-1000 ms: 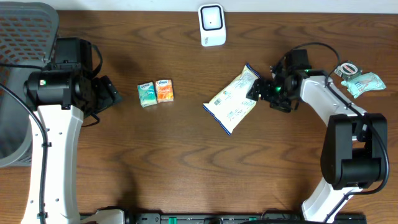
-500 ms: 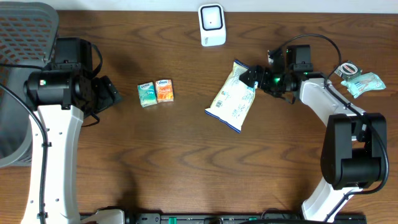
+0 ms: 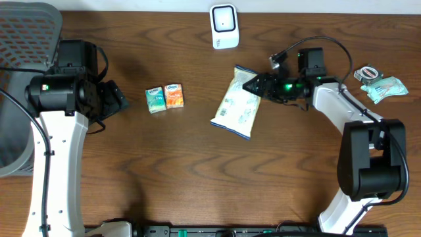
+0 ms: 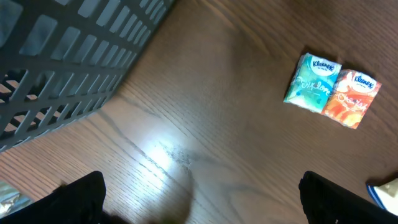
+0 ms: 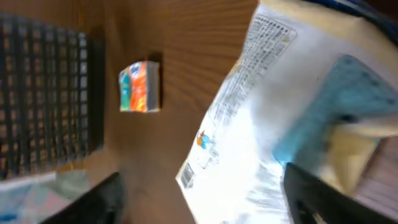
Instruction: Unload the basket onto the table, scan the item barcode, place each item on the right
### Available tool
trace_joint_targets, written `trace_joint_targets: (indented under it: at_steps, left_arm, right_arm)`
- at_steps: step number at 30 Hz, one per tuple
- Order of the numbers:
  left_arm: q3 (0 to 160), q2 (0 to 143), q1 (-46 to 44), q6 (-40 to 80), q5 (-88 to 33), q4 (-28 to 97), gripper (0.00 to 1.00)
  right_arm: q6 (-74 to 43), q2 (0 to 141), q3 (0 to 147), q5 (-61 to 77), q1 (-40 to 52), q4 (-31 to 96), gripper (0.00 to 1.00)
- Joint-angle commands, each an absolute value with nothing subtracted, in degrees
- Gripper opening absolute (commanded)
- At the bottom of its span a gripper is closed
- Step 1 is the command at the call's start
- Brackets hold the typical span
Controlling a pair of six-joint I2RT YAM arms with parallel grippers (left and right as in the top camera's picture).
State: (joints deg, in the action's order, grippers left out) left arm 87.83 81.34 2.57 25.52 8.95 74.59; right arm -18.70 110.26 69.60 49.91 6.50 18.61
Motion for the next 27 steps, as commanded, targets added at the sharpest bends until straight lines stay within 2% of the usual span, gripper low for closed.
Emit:
trace_joint_targets:
  at_steps: [1,4,5,16,27]
  left_arm:
    - [88.0,81.6,2.8,26.0,9.5,74.8,0.98]
    - [88.0,81.6,2.8,26.0,9.5,74.8,0.98]
    - [88.0,81.6,2.8,26.0,9.5,74.8,0.98]
    - [88.0,81.6,2.8,26.0,9.5,74.8,0.98]
    - [88.0,81.6,2.8,26.0,9.5,74.8,0.97]
  right_arm:
    - [-18.5,110.9,70.1,52.1,9.1,17.4,0.64]
    - [-22.1,110.9,70.1,46.2,11.9,16.1,0.42]
    - [-23.3,110.9,70.1,43.6,12.8,16.0,0.39]
    - [-27.8,111.8,70.1,16.0,25.1,16.1,0.4]
    - [-24.1,114.8,70.1,12.3,28.9,18.0,0.43]
